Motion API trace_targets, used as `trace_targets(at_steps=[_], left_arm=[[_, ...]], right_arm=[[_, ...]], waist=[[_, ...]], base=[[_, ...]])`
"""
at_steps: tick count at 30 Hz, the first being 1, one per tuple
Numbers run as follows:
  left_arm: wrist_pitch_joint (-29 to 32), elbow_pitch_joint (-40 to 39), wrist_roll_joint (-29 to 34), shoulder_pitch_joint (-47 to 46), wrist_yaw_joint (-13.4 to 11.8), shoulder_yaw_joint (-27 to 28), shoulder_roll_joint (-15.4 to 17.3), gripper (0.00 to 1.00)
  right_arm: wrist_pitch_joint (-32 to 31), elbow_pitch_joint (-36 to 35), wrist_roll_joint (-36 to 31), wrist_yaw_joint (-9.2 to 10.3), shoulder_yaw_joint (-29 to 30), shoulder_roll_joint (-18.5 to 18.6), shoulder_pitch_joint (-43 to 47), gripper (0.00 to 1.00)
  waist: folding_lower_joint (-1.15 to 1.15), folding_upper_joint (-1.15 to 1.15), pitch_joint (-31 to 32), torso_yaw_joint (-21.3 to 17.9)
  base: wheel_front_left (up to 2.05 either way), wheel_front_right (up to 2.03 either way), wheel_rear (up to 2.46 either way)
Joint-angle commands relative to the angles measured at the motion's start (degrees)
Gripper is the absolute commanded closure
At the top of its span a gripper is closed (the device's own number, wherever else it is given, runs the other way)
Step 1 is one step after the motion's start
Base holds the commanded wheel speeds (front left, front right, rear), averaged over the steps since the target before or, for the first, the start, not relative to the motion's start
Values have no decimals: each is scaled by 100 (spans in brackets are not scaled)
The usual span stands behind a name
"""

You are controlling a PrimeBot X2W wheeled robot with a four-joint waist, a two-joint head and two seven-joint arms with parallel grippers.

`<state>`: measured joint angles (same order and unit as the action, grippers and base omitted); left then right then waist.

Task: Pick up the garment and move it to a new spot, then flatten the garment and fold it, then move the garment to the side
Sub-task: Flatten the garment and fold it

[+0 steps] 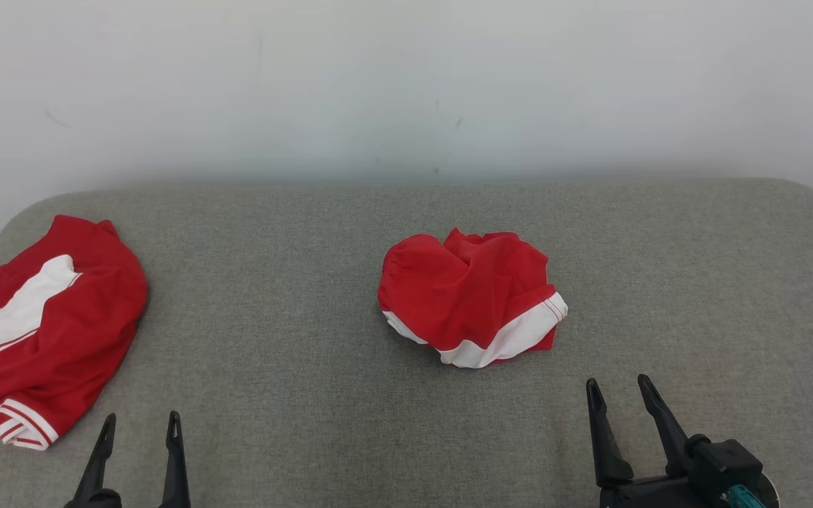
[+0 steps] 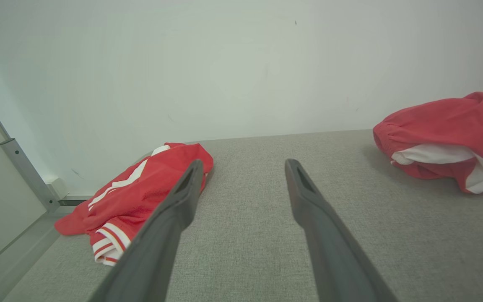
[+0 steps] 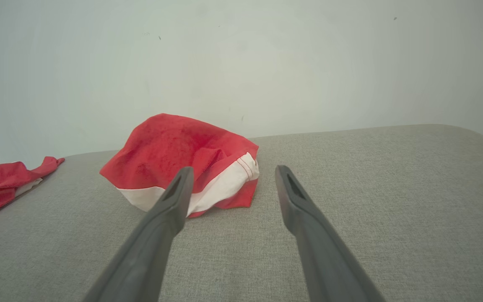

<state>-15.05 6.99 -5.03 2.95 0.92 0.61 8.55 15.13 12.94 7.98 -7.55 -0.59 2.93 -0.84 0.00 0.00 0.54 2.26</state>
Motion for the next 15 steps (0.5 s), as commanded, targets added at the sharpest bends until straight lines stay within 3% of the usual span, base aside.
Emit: trace_targets(at_steps=[1, 15], left_arm=[[-20, -1, 61, 56, -28, 22, -8, 0], [-20, 72, 68, 45, 32, 44, -10, 0]], right_arm=[[3, 4, -21, 12, 1, -10, 52, 0], [3, 92, -35, 12, -9, -10, 31, 0]], waist=[[0, 0, 3, 1], [0, 0, 38, 44]], base=[[0, 0, 0], [0, 0, 0]])
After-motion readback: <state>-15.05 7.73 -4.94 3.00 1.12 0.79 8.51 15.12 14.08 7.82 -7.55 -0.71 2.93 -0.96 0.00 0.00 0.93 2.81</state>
